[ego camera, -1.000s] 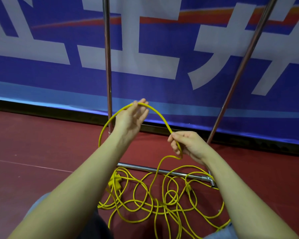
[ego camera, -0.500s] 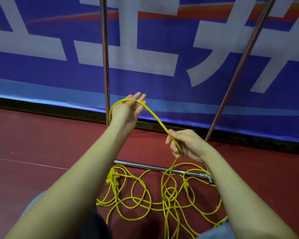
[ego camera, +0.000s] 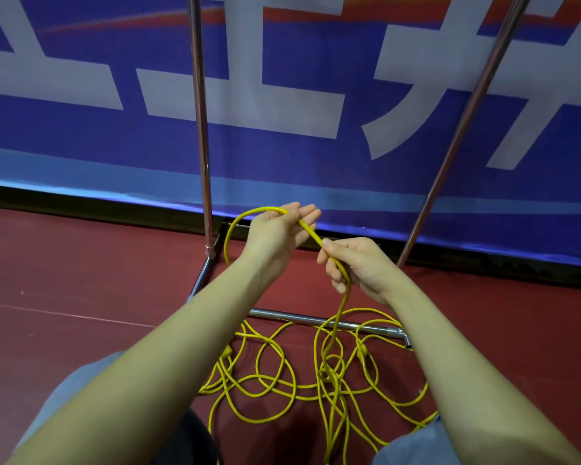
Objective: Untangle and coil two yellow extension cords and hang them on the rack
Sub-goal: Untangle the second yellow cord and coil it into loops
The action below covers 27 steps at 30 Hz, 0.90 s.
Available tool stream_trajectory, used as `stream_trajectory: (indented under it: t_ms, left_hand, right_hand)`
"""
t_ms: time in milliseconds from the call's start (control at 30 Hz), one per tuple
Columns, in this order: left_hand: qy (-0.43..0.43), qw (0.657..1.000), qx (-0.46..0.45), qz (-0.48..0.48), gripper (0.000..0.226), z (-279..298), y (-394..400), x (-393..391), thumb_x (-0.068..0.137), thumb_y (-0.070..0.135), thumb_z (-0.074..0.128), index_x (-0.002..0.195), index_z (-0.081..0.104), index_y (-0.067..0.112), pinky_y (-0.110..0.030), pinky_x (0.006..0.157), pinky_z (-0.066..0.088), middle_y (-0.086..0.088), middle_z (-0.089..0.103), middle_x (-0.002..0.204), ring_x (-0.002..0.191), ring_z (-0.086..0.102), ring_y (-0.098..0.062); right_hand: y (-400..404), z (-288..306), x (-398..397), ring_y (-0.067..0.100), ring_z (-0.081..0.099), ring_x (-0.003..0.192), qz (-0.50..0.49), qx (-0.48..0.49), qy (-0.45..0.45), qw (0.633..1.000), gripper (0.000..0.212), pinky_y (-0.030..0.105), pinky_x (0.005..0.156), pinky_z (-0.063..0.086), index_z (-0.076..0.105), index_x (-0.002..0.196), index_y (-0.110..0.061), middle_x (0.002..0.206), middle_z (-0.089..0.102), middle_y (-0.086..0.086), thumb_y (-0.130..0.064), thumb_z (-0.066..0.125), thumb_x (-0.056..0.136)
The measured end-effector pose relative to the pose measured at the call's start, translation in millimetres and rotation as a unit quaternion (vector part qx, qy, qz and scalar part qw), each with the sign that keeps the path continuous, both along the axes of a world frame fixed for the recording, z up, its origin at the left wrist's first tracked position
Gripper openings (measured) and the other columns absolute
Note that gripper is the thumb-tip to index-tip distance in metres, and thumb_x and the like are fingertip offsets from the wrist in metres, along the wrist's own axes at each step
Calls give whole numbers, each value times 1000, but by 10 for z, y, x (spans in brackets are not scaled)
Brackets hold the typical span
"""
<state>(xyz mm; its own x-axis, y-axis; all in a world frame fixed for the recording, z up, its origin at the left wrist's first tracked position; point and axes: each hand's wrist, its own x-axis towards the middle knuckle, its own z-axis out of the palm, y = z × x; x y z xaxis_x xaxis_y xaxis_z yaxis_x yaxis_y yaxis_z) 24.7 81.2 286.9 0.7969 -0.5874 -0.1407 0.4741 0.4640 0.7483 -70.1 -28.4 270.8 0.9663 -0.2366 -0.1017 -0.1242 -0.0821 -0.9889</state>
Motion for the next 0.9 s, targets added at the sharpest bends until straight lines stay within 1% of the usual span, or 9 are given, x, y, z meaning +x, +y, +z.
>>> stream_trajectory:
  t_ms: [67, 167, 233, 367, 467, 533, 600, 733, 900]
  left_hand:
    - [-2, 1000, -16, 24, 19, 11, -7, 40, 99, -1, 39, 117, 42, -3, -29, 76, 56, -15, 62, 98, 97, 63, -28]
    - [17, 994, -58, 88, 31, 85, 54, 233, 98, -2, 40, 129, 39, -6, -32, 85, 53, -15, 62, 102, 104, 61, -28]
    - [49, 986, -89, 133, 38, 101, 140, 400, 99, -2, 40, 136, 34, -9, -32, 89, 48, -19, 58, 117, 115, 57, -30]
    - [80, 977, -81, 178, 37, -23, 242, 534, 101, 2, 37, 137, 33, -7, -34, 87, 49, -22, 51, 133, 118, 56, -30]
    - [80, 987, -50, 131, 30, -94, 211, 461, 101, 4, 37, 130, 39, -4, -37, 82, 50, -20, 58, 117, 104, 59, -27]
    - [51, 997, -4, 50, 11, -110, 140, 258, 98, 0, 41, 107, 49, 1, -38, 79, 53, -16, 62, 101, 95, 63, -26]
    - [16, 1000, 24, -12, 11, -132, 48, 46, 96, -3, 43, 92, 47, 7, -34, 77, 54, -15, 63, 94, 84, 67, -22]
    - [-9, 999, -2, -40, 11, -151, -18, -58, 97, -4, 42, 98, 45, 6, -33, 78, 56, -17, 65, 96, 87, 67, -23]
    - [-26, 1000, -10, 1, 15, -65, -19, 41, 96, -7, 43, 109, 43, 1, -30, 75, 57, -17, 62, 101, 90, 66, -26]
  right_hand:
    - [-6, -10, -16, 17, 48, 33, 8, 6, 9, 1000, 37, 19, 40, 38, 58, 71, -3, 44, 51, 5, -26, 46, 97]
    - [-45, -59, -63, 21, 53, 39, 32, 21, 48, 998, 41, 24, 46, 44, 60, 67, -2, 46, 54, 9, -30, 48, 95]
    - [-103, -110, -105, 22, 54, 43, 38, 19, 70, 997, 40, 24, 49, 46, 60, 68, -2, 47, 55, 9, -30, 48, 94]
    - [-171, -215, -138, 10, 33, 34, 18, 2, 99, 995, 40, 19, 41, 31, 60, 71, -3, 44, 44, 3, -30, 46, 97]
    - [-163, -238, -102, 6, 19, 30, -28, 31, 92, 995, 42, 14, 39, 19, 55, 69, -2, 37, 31, -2, -29, 44, 99]
    - [-135, -206, -71, 6, 17, 29, -45, 46, 75, 995, 42, 13, 39, 17, 53, 67, -1, 35, 30, -2, -29, 44, 98]
    - [-85, -151, -44, 6, 17, 27, -41, 44, 63, 996, 43, 13, 37, 18, 53, 66, -1, 34, 31, 0, -29, 45, 98]
    - [-28, -35, -38, 8, 21, 24, -39, 40, 42, 998, 44, 14, 36, 21, 54, 65, 0, 34, 35, 2, -29, 45, 98]
    - [-23, -26, -84, 16, 38, 29, 6, 49, 53, 997, 49, 18, 35, 31, 58, 62, -1, 38, 45, 9, -42, 49, 87]
